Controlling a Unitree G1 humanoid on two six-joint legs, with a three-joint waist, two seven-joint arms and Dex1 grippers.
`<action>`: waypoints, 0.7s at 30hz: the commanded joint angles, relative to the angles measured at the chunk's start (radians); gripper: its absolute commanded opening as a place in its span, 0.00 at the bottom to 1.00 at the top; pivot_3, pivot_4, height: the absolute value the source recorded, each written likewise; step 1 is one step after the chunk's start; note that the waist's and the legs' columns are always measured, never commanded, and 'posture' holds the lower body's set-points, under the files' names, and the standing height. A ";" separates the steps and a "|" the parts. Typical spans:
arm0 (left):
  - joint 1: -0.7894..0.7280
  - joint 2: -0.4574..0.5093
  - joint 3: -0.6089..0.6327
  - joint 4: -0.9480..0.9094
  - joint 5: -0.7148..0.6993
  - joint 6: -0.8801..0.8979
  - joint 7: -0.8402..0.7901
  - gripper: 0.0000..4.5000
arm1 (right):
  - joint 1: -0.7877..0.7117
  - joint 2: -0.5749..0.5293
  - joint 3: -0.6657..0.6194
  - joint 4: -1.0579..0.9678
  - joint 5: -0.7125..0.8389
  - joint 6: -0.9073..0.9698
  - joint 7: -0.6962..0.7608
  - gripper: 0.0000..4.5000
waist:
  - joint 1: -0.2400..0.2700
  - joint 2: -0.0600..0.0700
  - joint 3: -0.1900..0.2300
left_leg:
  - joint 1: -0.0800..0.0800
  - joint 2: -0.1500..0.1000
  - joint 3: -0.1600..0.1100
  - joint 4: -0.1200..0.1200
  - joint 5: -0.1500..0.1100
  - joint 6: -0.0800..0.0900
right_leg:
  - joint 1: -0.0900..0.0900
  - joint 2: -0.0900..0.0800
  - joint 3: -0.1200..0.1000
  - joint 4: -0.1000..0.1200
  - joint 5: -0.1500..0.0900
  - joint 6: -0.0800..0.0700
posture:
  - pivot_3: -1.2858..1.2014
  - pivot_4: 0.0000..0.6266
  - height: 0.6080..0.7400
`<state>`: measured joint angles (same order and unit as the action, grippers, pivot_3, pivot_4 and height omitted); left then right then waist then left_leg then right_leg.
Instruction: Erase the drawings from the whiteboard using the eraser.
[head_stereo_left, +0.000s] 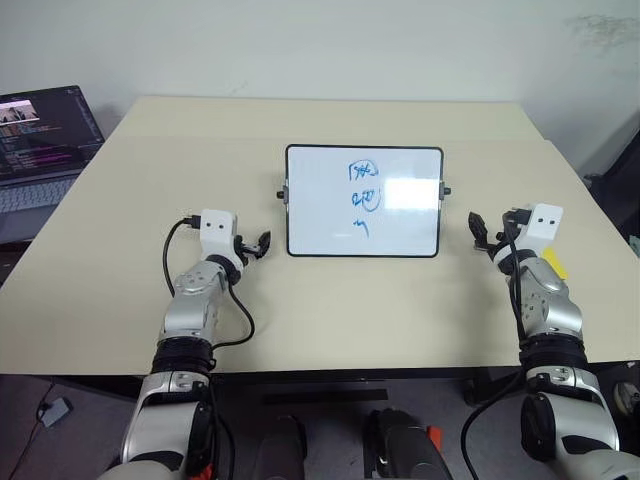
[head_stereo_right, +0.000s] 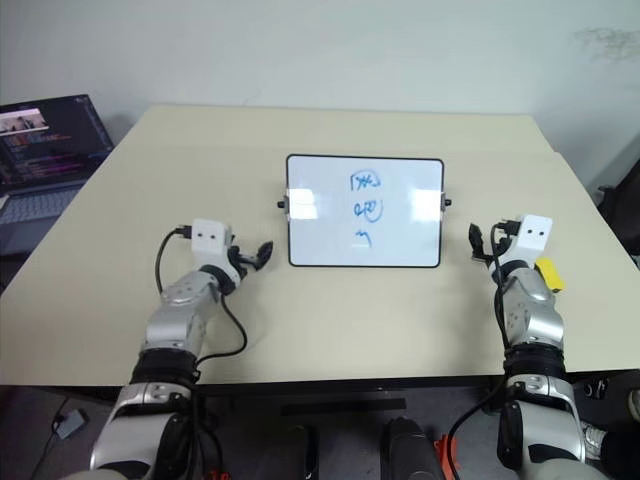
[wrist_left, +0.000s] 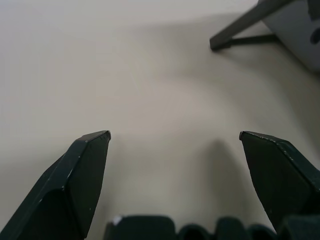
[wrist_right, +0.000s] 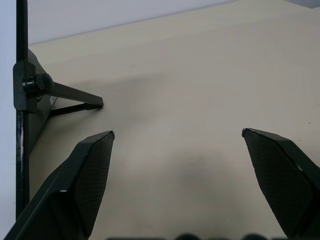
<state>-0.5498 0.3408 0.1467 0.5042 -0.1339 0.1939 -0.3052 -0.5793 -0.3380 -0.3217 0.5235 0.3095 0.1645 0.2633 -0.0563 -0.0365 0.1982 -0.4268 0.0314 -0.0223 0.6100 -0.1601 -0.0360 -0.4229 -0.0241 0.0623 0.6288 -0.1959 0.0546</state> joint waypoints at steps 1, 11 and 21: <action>-0.014 0.003 0.003 -0.031 0.001 -0.008 0.004 1.00 | 0.004 -0.007 -0.004 -0.032 0.007 0.001 0.009 1.00 | 0.000 0.000 0.000 | 0.000 0.000 0.000 0.000 0.000 0.000 | 0.000 0.000 0.000 0.000 0.000 0.000 | 0.52 0.24 1.00; -0.017 0.010 0.019 -0.032 -0.021 0.016 -0.006 1.00 | 0.019 0.001 0.000 -0.052 0.011 0.008 0.008 1.00 | 0.000 0.000 0.000 | 0.000 0.000 0.000 0.000 0.000 0.000 | 0.000 0.000 0.000 0.000 0.000 0.000 | 0.52 0.24 1.00; 0.055 0.030 0.039 -0.152 -0.044 0.055 -0.028 1.00 | 0.112 -0.002 0.011 -0.205 0.020 0.081 0.013 1.00 | -0.001 0.000 0.000 | 0.000 0.000 0.000 -0.001 0.000 0.000 | 0.000 0.000 0.001 0.000 0.000 0.000 | 0.52 0.24 1.00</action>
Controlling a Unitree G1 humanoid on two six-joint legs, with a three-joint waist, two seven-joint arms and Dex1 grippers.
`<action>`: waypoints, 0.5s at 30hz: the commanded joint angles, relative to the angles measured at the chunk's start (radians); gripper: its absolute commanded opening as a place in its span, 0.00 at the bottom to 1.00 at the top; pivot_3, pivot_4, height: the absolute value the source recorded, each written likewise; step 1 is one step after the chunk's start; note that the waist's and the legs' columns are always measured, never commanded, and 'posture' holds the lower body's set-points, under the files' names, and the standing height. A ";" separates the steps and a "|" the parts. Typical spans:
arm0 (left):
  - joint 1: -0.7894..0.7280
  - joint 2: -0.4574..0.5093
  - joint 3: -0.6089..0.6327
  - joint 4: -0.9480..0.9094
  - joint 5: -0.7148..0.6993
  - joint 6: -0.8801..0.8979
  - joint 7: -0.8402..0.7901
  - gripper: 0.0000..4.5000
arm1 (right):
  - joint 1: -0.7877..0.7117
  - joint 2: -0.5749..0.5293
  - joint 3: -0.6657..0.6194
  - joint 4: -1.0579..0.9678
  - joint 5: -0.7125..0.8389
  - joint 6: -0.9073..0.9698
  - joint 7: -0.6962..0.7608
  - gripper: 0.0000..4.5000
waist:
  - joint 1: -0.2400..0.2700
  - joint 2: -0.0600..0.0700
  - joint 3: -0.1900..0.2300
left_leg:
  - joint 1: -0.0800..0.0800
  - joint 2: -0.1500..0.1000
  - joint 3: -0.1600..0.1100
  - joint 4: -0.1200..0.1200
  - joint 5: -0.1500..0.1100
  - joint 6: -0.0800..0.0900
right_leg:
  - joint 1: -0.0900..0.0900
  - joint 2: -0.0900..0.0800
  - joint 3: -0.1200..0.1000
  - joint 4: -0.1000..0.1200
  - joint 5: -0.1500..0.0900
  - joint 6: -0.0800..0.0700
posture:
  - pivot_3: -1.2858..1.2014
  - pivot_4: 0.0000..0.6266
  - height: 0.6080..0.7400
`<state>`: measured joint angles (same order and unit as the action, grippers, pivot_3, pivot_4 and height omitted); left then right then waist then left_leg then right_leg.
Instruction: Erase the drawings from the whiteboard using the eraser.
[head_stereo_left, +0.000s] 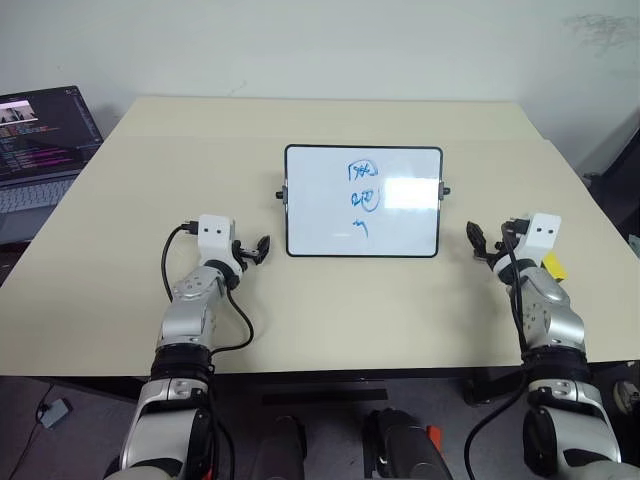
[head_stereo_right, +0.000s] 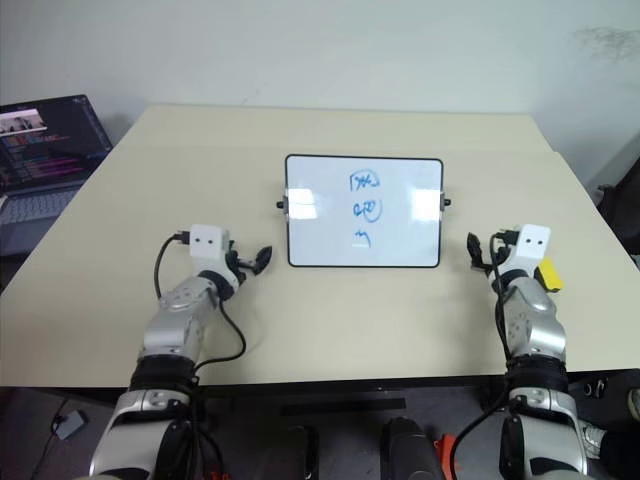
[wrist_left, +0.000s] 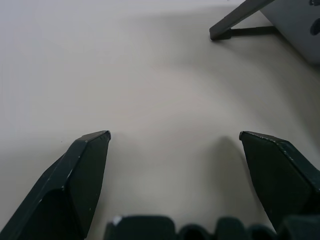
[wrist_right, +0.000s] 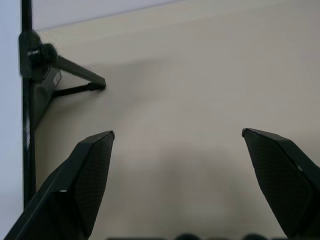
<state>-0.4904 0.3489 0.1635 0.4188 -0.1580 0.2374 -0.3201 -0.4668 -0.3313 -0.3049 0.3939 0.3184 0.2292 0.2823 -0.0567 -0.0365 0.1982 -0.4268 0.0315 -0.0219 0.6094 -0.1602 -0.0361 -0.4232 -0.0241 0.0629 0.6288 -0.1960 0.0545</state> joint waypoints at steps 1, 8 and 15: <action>-0.009 0.029 0.022 -0.068 -0.022 0.014 -0.021 1.00 | -0.003 -0.011 -0.010 -0.082 0.012 0.021 -0.012 1.00 | 0.000 0.000 0.000 | 0.000 0.000 0.000 0.000 0.000 0.000 | 0.000 0.000 0.000 0.000 0.000 0.000 | 0.52 0.24 1.00; -0.050 0.117 0.011 -0.134 -0.086 0.070 -0.198 1.00 | -0.008 -0.091 -0.022 -0.158 0.016 0.134 -0.013 1.00 | 0.000 0.000 0.000 | 0.000 0.000 0.000 0.001 0.000 0.000 | 0.000 0.000 0.001 0.000 0.000 -0.001 | 0.52 0.24 1.00; -0.083 0.176 -0.073 -0.309 -0.177 0.193 -0.419 1.00 | -0.067 -0.294 -0.077 -0.064 0.022 0.295 0.017 1.00 | 0.003 0.000 0.000 | 0.000 0.000 0.000 0.000 0.000 0.000 | 0.000 0.000 0.001 -0.001 -0.001 -0.002 | 0.52 0.24 1.00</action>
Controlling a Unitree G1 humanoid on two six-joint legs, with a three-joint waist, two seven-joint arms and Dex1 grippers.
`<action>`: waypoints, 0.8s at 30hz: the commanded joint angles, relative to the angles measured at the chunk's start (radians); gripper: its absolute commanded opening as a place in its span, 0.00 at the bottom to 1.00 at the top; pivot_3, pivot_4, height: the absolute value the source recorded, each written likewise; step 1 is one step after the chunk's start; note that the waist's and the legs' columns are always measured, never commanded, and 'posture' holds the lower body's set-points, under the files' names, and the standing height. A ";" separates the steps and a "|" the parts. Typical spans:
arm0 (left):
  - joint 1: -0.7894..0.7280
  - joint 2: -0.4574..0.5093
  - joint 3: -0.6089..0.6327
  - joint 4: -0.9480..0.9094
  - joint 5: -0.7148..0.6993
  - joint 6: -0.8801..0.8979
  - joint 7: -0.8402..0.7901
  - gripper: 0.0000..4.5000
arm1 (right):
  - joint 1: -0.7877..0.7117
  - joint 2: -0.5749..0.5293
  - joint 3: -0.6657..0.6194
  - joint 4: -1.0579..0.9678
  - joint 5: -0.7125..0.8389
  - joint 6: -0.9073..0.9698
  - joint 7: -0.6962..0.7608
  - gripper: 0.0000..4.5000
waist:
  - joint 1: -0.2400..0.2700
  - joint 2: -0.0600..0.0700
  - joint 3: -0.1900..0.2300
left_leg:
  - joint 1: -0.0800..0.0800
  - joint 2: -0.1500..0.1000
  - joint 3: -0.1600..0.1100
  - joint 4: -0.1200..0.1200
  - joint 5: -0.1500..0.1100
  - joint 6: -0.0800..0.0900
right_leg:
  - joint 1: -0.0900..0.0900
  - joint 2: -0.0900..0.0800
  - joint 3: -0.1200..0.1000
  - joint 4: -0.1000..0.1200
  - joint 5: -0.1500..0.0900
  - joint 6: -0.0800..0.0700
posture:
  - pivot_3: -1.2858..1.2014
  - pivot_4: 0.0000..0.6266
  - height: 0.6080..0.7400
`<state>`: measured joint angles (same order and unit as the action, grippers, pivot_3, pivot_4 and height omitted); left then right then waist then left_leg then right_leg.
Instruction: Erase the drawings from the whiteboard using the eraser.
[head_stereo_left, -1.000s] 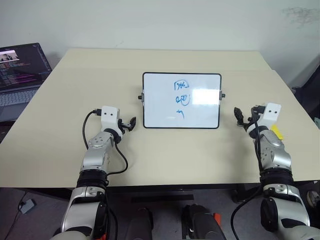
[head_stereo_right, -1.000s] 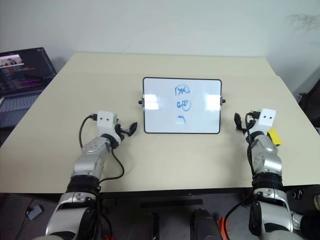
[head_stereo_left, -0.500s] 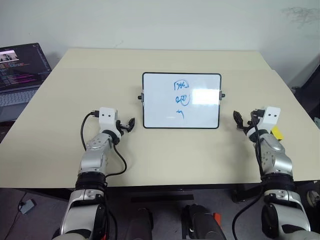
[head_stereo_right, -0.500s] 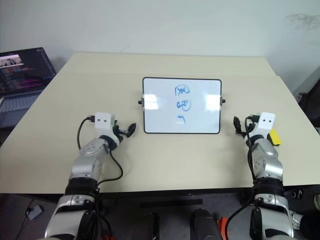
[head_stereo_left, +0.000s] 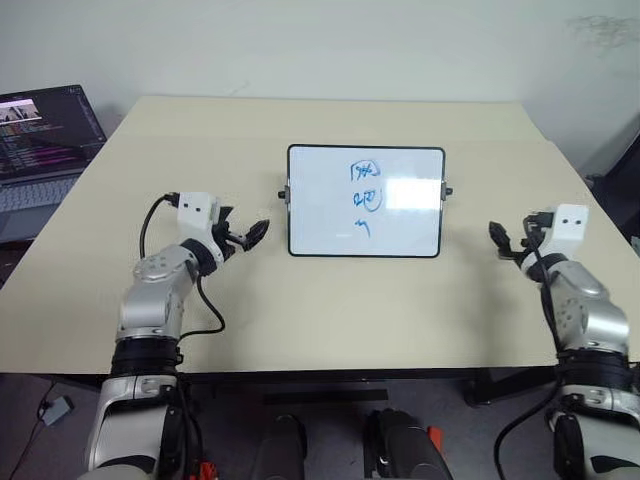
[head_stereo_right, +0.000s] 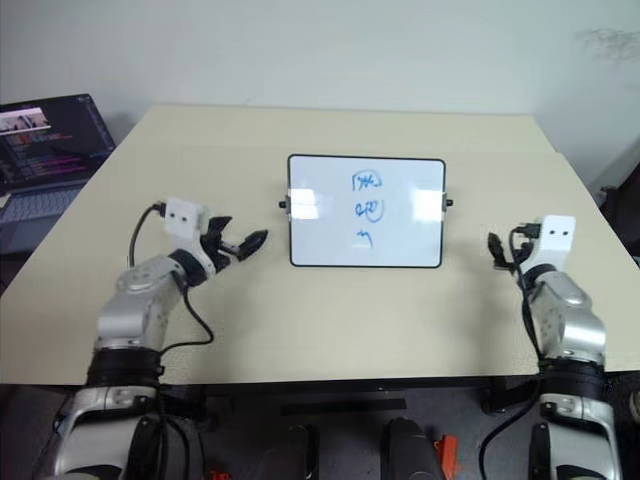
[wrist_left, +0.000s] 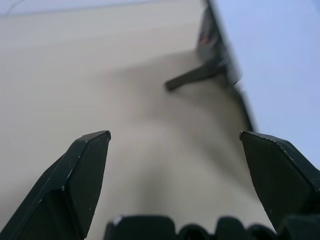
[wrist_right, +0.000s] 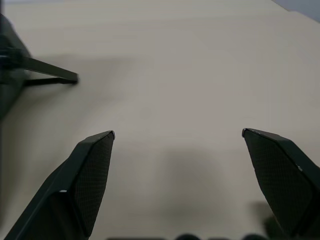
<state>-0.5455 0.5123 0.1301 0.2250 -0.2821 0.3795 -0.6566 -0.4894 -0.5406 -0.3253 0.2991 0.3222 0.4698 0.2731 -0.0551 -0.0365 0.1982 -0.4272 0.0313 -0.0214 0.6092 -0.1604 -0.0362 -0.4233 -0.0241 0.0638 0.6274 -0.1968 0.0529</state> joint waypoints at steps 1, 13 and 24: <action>-0.032 0.012 -0.048 -0.140 -0.068 0.075 -0.098 1.00 | -0.053 -0.113 -0.062 0.055 0.019 0.062 0.044 1.00 | 0.002 0.000 0.000 | 0.000 0.000 0.000 0.000 0.000 0.000 | 0.000 0.000 0.000 0.000 0.000 0.000 | 0.52 0.24 1.00; -0.077 -0.056 -0.241 -0.309 -0.137 0.215 -0.242 1.00 | -0.120 -0.279 0.002 0.354 -0.030 0.064 0.273 1.00 | -0.011 0.000 0.000 | 0.002 0.000 0.002 0.001 0.000 0.000 | 0.000 0.001 0.003 0.000 0.000 0.000 | 0.52 0.24 1.00; -0.092 -0.070 -0.275 -0.308 -0.119 0.201 -0.268 1.00 | -0.136 -0.255 0.031 0.408 -0.051 0.040 0.312 1.00 | -0.017 0.000 0.000 | 0.002 0.000 0.002 0.001 0.000 0.000 | 0.000 0.001 0.005 0.000 0.000 0.000 | 0.52 0.24 1.00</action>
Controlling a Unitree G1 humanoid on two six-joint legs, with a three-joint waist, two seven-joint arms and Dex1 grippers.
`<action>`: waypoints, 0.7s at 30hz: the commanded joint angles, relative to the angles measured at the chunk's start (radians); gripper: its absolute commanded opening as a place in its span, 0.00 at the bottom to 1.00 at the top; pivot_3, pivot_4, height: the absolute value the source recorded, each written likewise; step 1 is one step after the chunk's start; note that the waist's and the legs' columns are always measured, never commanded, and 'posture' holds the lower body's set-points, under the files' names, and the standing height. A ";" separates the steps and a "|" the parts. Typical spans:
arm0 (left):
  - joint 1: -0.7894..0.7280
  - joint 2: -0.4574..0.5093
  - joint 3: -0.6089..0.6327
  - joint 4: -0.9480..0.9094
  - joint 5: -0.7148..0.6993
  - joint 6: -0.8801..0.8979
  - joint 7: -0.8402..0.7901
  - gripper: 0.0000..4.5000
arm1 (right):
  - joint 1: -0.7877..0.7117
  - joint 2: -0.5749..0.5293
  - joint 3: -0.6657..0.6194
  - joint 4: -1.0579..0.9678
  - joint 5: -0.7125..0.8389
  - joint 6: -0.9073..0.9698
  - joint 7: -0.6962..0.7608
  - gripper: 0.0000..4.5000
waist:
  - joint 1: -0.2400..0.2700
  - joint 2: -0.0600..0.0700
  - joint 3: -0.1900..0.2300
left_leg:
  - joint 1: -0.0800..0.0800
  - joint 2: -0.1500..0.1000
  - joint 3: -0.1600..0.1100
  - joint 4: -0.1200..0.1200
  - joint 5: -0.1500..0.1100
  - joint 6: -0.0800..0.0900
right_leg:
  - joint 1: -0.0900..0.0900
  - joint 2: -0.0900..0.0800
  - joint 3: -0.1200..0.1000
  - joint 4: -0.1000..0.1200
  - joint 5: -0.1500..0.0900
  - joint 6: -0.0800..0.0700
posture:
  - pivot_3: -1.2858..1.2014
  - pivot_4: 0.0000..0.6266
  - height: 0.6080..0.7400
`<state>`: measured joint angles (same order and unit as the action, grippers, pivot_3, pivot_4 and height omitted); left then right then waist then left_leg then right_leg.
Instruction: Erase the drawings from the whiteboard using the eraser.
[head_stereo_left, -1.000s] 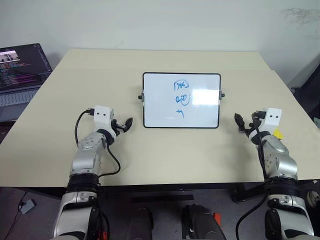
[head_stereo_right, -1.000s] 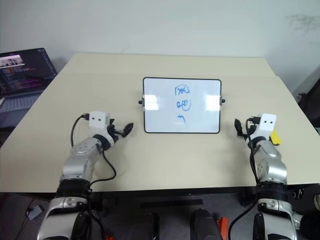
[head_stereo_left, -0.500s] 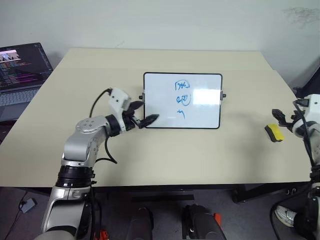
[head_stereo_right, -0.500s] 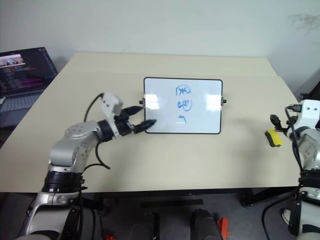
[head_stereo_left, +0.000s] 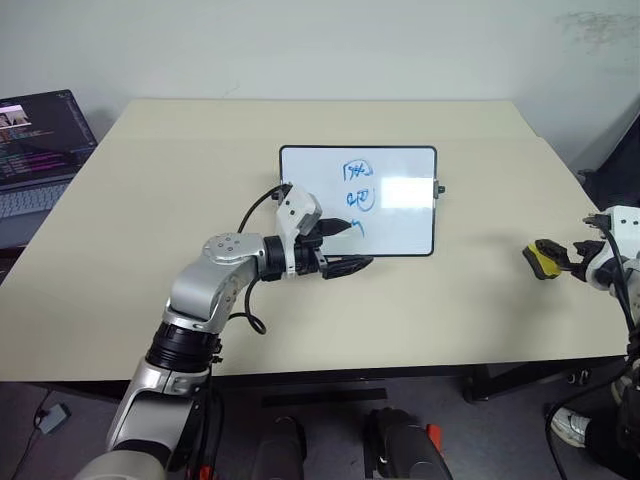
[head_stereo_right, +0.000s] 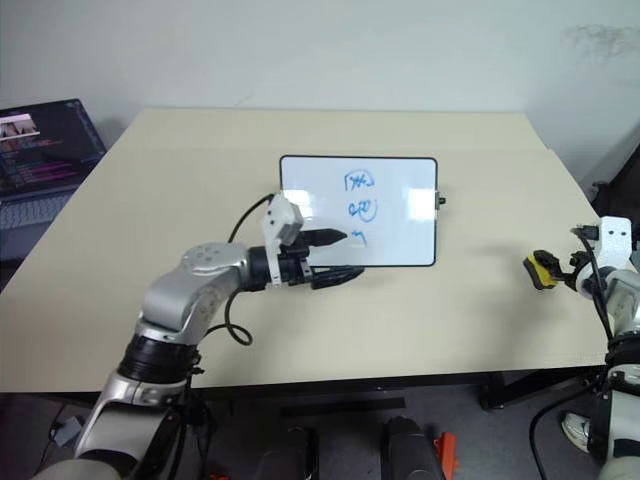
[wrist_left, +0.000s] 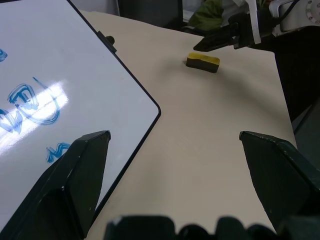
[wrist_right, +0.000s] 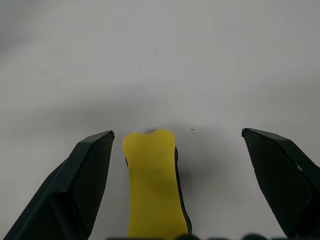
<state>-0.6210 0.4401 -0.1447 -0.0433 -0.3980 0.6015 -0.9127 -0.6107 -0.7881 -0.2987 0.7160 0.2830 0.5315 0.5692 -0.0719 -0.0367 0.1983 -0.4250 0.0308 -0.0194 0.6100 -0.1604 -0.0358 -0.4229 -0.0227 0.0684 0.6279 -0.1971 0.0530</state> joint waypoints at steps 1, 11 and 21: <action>-0.015 0.003 -0.001 -0.040 -0.002 -0.022 -0.013 1.00 | -0.014 -0.006 0.009 -0.008 -0.015 -0.020 0.017 1.00 | -0.001 0.000 0.000 | 0.000 0.000 0.000 0.000 0.000 0.000 | 0.000 0.000 0.000 0.000 0.000 0.000 | 0.52 0.24 1.00; 0.005 0.016 0.006 -0.044 0.005 -0.023 -0.013 1.00 | -0.019 0.007 0.031 0.045 -0.047 -0.065 0.020 1.00 | -0.002 0.000 0.000 | 0.000 0.000 0.000 0.000 0.000 0.000 | 0.000 0.000 0.000 0.000 0.000 0.000 | 0.52 0.24 1.00; 0.015 0.020 0.010 -0.047 0.008 -0.026 -0.008 1.00 | -0.029 0.013 0.029 0.077 -0.042 -0.074 0.020 0.56 | -0.003 0.000 0.000 | 0.000 0.000 0.000 0.000 0.000 0.000 | 0.000 0.000 0.001 0.000 0.000 0.000 | 0.52 0.24 1.00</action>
<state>-0.5985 0.4545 -0.1493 -0.0435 -0.3907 0.5988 -0.9242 -0.6126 -0.7671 -0.2543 0.7934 0.2432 0.4862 0.5882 -0.0752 -0.0368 0.1983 -0.4250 0.0307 -0.0194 0.6101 -0.1603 -0.0358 -0.4227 -0.0225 0.0689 0.6279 -0.1970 0.0530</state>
